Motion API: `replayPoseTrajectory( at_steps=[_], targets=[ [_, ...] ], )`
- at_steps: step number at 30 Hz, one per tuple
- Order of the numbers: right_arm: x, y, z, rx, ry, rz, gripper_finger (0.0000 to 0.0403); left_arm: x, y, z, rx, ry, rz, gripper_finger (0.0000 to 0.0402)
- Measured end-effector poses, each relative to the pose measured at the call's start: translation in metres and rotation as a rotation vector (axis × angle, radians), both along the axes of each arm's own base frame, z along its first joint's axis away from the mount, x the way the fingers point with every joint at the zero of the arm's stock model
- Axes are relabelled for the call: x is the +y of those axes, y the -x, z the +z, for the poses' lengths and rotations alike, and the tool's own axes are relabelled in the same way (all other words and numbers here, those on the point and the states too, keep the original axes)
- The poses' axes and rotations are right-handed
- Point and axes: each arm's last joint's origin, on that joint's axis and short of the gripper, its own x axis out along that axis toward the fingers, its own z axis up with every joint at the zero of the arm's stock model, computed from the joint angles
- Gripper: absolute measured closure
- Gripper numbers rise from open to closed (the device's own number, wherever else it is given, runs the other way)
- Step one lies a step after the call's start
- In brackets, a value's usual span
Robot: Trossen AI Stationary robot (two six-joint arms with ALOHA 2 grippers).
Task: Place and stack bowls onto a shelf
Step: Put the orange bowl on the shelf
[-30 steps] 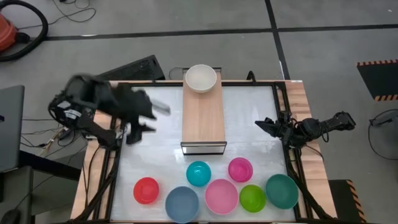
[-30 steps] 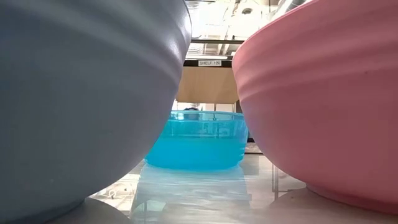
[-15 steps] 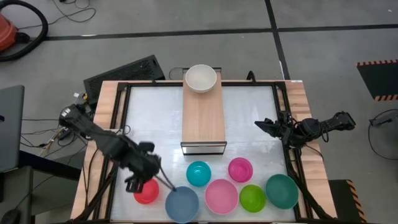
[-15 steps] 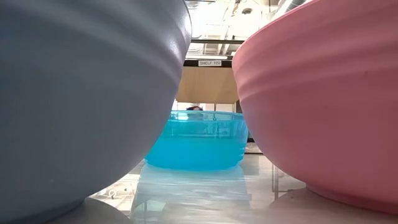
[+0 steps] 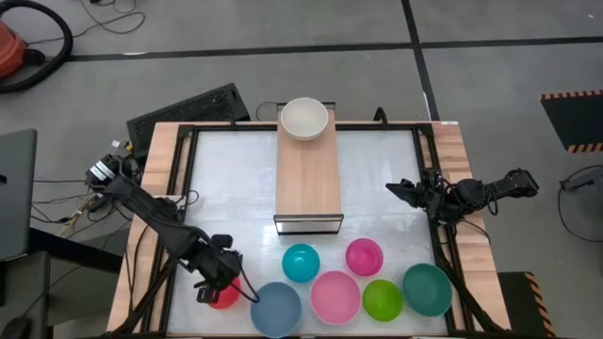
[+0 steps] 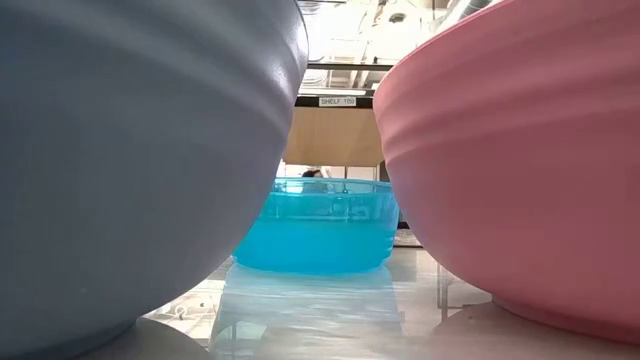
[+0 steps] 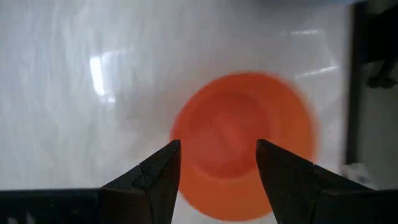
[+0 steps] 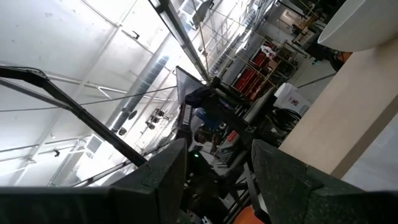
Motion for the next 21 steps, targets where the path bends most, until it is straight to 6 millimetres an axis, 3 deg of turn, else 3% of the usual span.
replayPoseTrajectory(
  at_steps=[6, 11, 14, 19, 21],
  targets=[
    [0.000, 0.000, 0.000, -0.004, -0.021, 0.008, 0.0194, 0.008, 0.010, -0.035, 0.020, -0.028, 0.016, 0.0210],
    [0.000, 0.000, 0.000, -0.005, -0.025, 0.009, 0.0194, 0.011, 0.014, -0.046, 0.041, -0.018, 0.039, 0.0219],
    [0.000, 0.000, 0.000, -0.005, -0.025, 0.009, 0.0194, 0.012, 0.015, -0.048, 0.066, 0.001, 0.058, 0.0259],
    [0.000, 0.000, 0.000, -0.005, -0.025, 0.009, 0.0194, 0.014, 0.016, -0.051, 0.086, 0.006, 0.128, 0.0379],
    [0.000, 0.000, 0.000, -0.005, -0.025, 0.009, 0.0194, 0.015, 0.015, -0.051, 0.084, 0.004, 0.159, 0.0392]
  ],
)
